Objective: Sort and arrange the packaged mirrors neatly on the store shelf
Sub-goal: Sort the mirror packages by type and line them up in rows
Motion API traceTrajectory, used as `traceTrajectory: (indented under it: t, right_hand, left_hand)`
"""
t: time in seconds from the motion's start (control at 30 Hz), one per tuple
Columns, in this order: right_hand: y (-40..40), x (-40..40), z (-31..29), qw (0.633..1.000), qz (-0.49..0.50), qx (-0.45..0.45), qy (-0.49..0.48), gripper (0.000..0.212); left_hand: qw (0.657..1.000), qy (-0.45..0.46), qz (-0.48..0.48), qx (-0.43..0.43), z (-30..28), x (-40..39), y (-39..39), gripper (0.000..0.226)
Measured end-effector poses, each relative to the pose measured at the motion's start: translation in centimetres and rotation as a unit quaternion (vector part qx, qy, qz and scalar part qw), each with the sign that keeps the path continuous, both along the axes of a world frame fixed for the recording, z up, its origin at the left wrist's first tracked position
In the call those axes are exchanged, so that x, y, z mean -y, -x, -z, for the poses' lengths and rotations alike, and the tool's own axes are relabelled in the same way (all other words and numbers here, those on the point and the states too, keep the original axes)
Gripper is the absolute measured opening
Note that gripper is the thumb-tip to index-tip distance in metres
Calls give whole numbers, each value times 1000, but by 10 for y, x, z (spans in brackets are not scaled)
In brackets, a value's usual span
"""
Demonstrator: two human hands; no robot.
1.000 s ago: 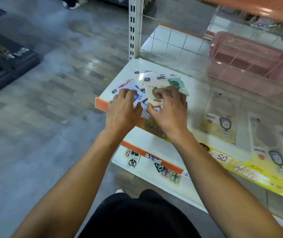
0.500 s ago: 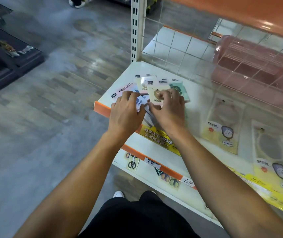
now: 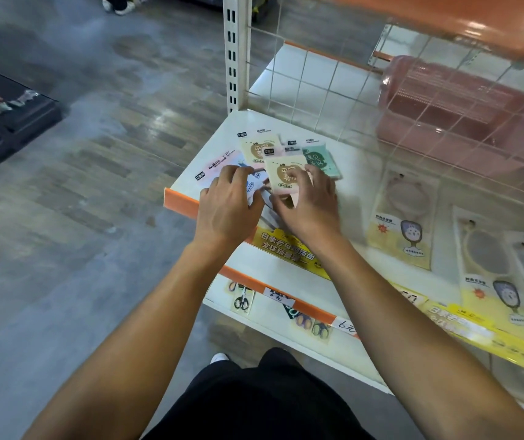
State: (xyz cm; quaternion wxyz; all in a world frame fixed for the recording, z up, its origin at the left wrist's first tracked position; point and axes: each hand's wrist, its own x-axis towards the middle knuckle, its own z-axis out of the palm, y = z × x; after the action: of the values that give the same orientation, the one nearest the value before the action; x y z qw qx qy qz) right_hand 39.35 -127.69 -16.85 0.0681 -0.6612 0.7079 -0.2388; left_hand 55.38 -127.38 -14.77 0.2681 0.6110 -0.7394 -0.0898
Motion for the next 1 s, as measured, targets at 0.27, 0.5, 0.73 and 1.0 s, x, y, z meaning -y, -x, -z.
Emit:
traceTrajectory:
  t: [0.27, 0.5, 0.73, 1.0]
  right_hand:
    - [7, -27, -12, 997, 52, 4, 49, 52]
    - [31, -57, -23, 991, 111, -20, 75, 49]
    - [74, -86, -25, 984, 157, -6, 88, 51]
    - [156, -136, -19, 977, 200, 0, 79, 51]
  left_hand:
    - [998, -3, 68, -7, -3, 0, 12, 43]
    - [991, -7, 131, -14, -13, -13, 45, 49]
    - [981, 25, 193, -13, -18, -27, 90, 44]
    - [974, 0, 225, 9, -16, -67, 177, 45]
